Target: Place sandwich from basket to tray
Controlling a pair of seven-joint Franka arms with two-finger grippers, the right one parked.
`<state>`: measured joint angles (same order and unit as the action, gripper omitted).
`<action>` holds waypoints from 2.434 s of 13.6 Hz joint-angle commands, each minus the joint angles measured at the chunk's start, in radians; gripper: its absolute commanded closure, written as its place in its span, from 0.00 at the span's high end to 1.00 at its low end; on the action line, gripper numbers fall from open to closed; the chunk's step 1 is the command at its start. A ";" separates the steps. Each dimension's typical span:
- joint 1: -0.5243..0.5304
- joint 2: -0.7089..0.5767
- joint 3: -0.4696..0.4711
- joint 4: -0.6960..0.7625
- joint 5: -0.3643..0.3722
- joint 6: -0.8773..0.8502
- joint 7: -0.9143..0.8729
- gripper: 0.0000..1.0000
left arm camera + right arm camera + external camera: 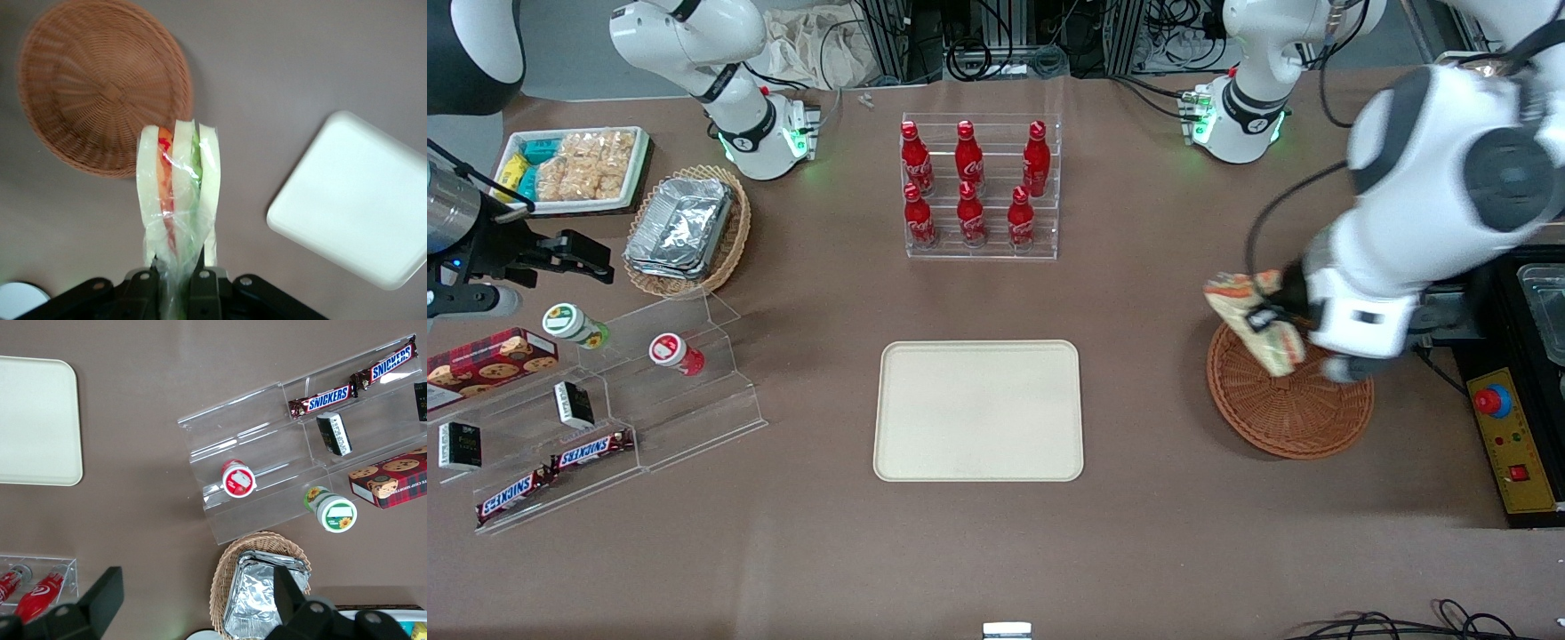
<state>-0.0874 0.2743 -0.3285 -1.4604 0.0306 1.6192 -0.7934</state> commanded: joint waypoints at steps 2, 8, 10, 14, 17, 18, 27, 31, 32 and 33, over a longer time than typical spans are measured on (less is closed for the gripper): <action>-0.136 0.149 -0.043 0.037 0.065 0.072 0.095 0.00; -0.222 0.391 -0.040 0.040 0.080 0.436 0.098 0.00; -0.230 0.468 -0.040 0.051 0.110 0.484 0.102 0.00; -0.253 0.545 -0.038 0.064 0.173 0.586 0.098 0.00; -0.252 0.549 -0.038 0.068 0.172 0.593 0.085 0.58; -0.250 0.548 -0.038 0.066 0.172 0.590 0.082 1.00; -0.191 0.289 -0.015 0.068 0.167 0.324 0.089 1.00; -0.077 0.145 -0.020 0.066 0.155 0.135 0.202 0.99; -0.049 0.107 -0.020 0.066 0.152 0.082 0.274 0.99; -0.026 0.070 -0.020 0.066 0.144 0.018 0.336 0.99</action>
<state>-0.1524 0.4270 -0.3433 -1.3575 0.1859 1.7161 -0.5531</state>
